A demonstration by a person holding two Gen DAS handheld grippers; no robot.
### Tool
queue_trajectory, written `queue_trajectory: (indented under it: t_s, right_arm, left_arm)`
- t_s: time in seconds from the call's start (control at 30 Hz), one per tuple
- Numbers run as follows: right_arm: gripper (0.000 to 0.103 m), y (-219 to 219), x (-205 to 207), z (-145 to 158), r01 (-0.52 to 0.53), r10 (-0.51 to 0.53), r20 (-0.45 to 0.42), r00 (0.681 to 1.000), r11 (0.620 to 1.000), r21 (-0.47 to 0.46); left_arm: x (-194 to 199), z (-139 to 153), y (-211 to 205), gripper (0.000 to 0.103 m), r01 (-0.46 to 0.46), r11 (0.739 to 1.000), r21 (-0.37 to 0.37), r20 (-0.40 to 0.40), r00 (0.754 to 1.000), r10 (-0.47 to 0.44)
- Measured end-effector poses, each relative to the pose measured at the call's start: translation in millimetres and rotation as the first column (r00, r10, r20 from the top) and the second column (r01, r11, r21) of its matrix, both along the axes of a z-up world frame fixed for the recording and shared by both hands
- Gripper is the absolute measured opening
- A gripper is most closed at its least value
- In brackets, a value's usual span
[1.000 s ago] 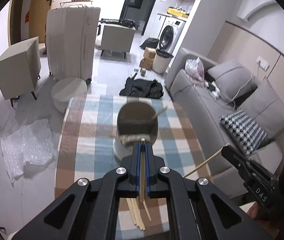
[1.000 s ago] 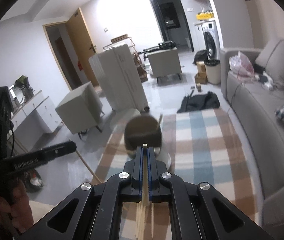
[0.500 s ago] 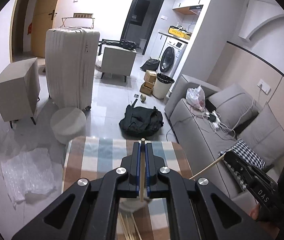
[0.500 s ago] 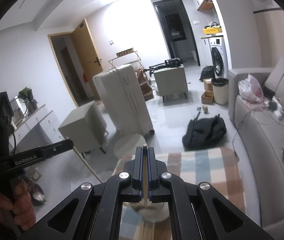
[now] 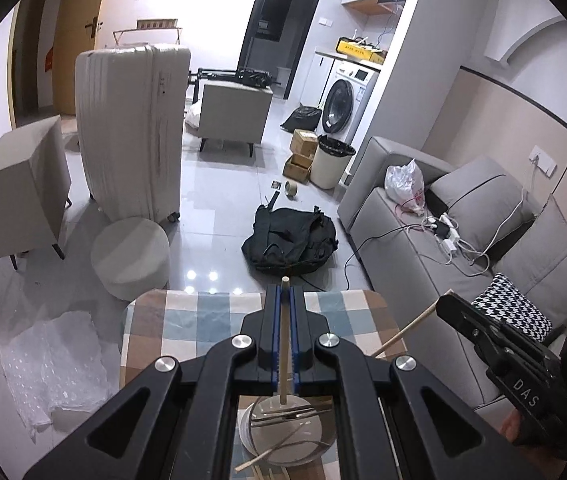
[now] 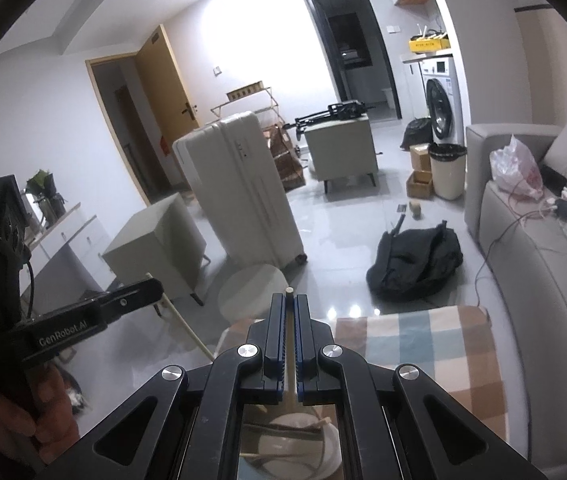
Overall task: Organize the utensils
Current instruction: 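Lower both chopsticks into the utensil holder and open both tools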
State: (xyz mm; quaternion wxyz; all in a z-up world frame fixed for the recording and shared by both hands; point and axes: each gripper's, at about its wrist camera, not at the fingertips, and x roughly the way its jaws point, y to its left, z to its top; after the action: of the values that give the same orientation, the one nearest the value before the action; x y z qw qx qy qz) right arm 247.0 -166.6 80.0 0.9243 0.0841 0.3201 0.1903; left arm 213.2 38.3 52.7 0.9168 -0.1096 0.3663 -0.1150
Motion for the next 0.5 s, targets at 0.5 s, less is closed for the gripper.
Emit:
queue_trajectory:
  t_s: [0.5]
  right_arm:
    - [0.004,5.0,13.6,-49.4,-0.003,0.005,-0.111,0.994,1.000,0.016]
  left_arm:
    - [7.6,-17.6,-5.5,0.000,0.051,0.999,0.007,-0.062,0.997,-0.051]
